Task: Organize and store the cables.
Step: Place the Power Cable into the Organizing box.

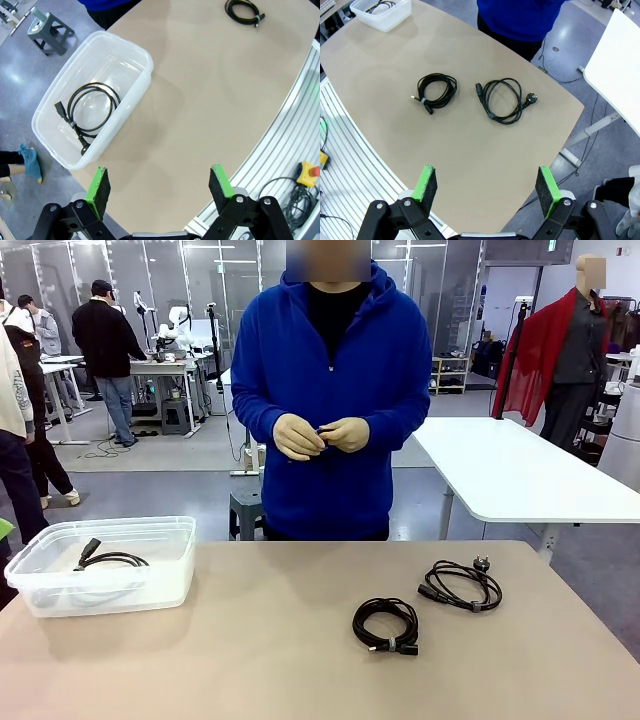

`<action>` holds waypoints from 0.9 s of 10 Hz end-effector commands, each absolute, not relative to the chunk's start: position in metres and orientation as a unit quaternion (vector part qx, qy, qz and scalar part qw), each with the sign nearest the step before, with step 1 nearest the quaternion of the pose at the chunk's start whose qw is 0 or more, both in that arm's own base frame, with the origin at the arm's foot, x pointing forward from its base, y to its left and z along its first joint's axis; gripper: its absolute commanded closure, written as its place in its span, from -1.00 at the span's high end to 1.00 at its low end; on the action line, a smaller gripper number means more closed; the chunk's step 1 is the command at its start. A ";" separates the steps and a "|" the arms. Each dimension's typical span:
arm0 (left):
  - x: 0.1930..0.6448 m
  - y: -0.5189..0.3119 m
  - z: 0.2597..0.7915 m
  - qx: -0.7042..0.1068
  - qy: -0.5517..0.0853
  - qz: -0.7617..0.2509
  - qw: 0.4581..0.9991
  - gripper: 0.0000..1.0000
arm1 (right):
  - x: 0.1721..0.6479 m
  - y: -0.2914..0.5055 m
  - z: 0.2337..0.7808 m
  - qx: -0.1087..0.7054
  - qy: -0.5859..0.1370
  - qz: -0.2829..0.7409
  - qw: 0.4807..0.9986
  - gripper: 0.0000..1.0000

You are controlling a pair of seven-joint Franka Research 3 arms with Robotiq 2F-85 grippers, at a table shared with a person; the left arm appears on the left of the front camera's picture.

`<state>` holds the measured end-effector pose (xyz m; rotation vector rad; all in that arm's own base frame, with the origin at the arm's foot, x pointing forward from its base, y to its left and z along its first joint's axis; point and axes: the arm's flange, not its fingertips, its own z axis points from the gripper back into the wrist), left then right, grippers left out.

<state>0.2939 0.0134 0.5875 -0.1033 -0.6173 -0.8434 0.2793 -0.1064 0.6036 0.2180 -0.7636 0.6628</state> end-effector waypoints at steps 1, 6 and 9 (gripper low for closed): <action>0.294 0.012 0.587 -0.051 -0.293 -0.404 0.865 1.00 | 0.279 -0.107 0.603 0.105 -0.365 0.316 0.869 1.00; 0.294 0.012 0.587 -0.051 -0.293 -0.404 0.865 1.00 | 0.279 -0.107 0.603 0.105 -0.365 0.316 0.869 1.00; 0.294 0.012 0.587 -0.051 -0.293 -0.404 0.865 1.00 | 0.279 -0.107 0.603 0.105 -0.365 0.316 0.869 1.00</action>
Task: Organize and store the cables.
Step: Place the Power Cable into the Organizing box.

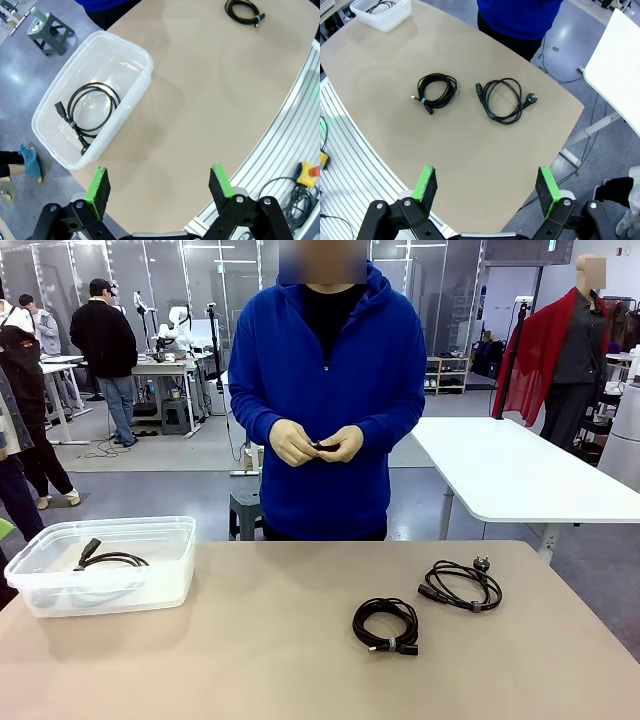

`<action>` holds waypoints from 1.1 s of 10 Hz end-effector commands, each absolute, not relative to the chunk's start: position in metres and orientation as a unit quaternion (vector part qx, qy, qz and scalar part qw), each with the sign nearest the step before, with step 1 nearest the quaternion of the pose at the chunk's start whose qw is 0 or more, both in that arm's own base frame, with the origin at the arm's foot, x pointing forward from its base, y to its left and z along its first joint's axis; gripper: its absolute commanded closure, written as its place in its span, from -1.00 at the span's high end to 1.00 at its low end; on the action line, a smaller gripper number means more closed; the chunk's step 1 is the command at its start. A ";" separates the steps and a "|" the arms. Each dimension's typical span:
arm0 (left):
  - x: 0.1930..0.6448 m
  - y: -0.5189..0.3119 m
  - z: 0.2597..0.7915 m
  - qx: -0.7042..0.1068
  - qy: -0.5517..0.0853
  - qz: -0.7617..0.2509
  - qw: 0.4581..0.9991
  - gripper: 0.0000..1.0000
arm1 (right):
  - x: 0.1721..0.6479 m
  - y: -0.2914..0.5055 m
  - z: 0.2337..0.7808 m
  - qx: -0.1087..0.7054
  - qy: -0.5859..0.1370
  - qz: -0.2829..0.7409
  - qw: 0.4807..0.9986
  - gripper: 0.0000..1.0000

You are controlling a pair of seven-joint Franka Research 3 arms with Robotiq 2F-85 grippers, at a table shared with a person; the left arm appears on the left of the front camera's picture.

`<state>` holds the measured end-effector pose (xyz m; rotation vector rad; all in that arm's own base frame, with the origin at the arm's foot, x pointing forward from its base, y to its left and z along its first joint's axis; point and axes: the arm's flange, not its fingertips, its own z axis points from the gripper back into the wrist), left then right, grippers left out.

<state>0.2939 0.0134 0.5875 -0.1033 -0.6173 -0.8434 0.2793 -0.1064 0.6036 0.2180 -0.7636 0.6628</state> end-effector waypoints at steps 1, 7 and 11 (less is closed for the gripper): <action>0.294 0.012 0.587 -0.051 -0.293 -0.404 0.865 1.00 | 0.279 -0.107 0.603 0.105 -0.365 0.316 0.869 1.00; 0.294 0.012 0.587 -0.051 -0.293 -0.404 0.865 1.00 | 0.279 -0.107 0.603 0.105 -0.365 0.316 0.869 1.00; 0.294 0.012 0.587 -0.051 -0.293 -0.404 0.865 1.00 | 0.279 -0.107 0.603 0.105 -0.365 0.316 0.869 1.00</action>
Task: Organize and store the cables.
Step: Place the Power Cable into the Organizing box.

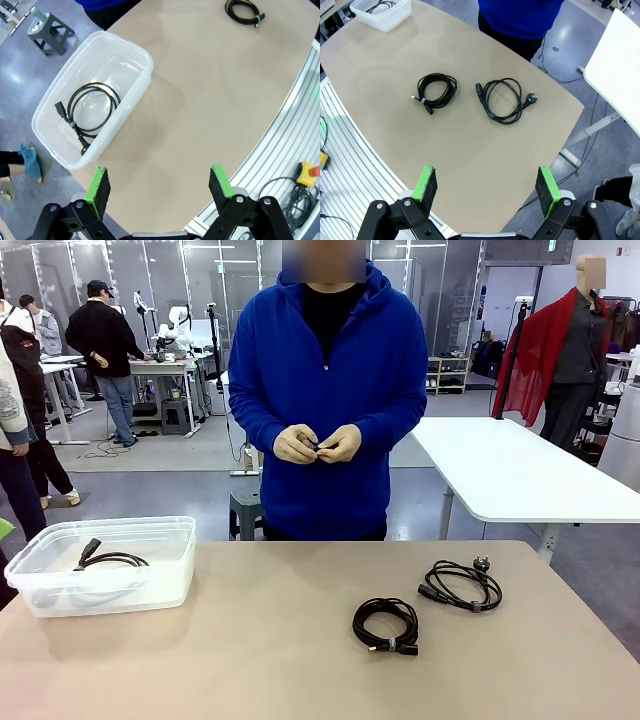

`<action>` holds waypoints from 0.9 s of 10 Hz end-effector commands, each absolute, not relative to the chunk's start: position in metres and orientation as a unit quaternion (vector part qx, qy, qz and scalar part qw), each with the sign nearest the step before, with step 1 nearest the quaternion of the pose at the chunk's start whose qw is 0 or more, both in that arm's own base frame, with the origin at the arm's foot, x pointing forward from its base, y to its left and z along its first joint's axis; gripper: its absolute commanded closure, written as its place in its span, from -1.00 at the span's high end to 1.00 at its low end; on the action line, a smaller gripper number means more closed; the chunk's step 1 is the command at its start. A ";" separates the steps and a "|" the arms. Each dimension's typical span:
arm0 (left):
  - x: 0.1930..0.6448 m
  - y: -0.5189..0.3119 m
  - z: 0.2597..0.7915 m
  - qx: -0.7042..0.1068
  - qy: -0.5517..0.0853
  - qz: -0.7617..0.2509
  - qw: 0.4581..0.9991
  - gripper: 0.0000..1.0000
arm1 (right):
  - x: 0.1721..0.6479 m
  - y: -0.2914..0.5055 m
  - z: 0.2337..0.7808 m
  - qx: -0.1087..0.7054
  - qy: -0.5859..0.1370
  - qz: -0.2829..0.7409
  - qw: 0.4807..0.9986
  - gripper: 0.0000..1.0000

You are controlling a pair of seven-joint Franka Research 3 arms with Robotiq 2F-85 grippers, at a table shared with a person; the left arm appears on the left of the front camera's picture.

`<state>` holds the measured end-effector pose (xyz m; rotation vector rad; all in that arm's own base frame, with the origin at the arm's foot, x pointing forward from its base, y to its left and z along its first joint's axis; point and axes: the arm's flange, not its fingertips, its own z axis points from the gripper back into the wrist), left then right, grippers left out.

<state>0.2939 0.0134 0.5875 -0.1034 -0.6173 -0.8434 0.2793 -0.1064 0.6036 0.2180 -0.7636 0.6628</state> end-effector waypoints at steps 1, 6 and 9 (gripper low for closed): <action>0.294 0.012 0.587 -0.051 -0.293 -0.404 0.865 1.00 | 0.279 -0.107 0.603 0.105 -0.365 0.316 0.869 1.00; 0.294 0.012 0.587 -0.051 -0.293 -0.404 0.865 1.00 | 0.289 -0.101 0.597 0.076 -0.346 0.326 0.877 1.00; 0.294 0.012 0.587 -0.051 -0.293 -0.404 0.865 1.00 | 0.333 -0.076 0.555 0.033 -0.295 0.409 0.863 1.00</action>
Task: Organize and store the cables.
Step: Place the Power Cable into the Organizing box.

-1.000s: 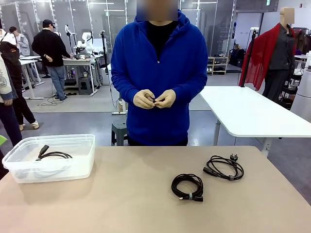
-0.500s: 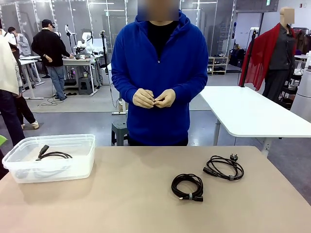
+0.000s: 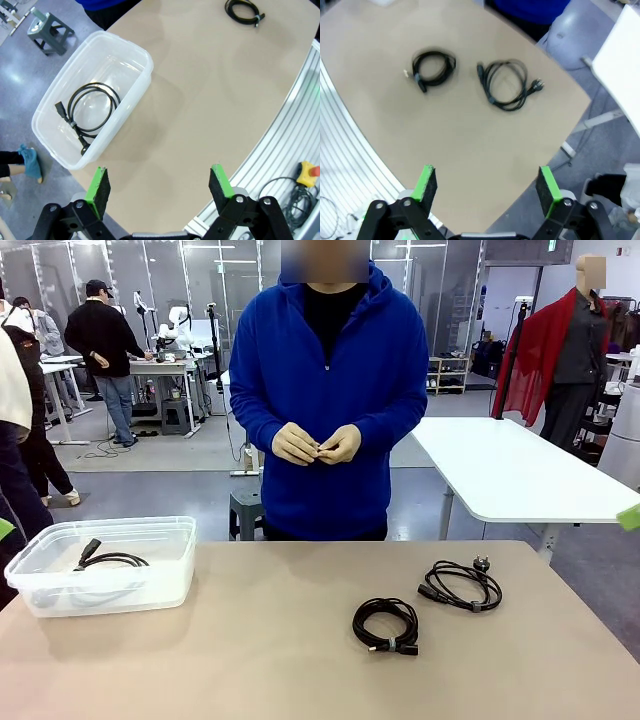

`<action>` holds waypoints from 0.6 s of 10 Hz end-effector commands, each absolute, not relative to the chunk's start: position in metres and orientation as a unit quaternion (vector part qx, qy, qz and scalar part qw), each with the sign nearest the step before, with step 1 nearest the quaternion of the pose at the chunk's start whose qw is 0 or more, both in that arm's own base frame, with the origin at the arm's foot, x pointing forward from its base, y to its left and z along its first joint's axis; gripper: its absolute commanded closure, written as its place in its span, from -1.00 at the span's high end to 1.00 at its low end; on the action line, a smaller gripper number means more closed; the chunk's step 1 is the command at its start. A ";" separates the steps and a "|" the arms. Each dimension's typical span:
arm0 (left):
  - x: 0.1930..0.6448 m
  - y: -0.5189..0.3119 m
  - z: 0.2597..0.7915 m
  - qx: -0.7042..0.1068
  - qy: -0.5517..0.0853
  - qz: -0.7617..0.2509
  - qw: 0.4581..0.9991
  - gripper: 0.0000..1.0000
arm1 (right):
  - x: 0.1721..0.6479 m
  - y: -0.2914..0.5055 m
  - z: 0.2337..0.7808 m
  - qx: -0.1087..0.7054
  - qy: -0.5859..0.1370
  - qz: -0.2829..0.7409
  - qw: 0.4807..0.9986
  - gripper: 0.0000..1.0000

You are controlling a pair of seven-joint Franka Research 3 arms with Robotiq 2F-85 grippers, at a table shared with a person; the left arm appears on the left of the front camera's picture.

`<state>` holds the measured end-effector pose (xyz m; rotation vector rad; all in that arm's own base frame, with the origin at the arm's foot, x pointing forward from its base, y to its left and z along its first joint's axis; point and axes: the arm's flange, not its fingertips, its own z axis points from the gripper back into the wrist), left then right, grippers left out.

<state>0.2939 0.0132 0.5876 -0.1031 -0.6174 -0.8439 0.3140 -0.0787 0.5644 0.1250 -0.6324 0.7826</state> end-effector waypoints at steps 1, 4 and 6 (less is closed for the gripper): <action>0.294 0.012 0.587 -0.051 -0.293 -0.404 0.865 1.00 | 0.345 -0.071 0.542 0.034 -0.273 0.426 0.861 1.00; 0.294 0.012 0.587 -0.051 -0.293 -0.404 0.865 1.00 | 0.377 -0.053 0.497 0.009 -0.241 0.498 0.833 1.00; 0.294 0.012 0.587 -0.051 -0.293 -0.404 0.865 1.00 | 0.391 -0.039 0.467 0.015 -0.210 0.535 0.818 1.00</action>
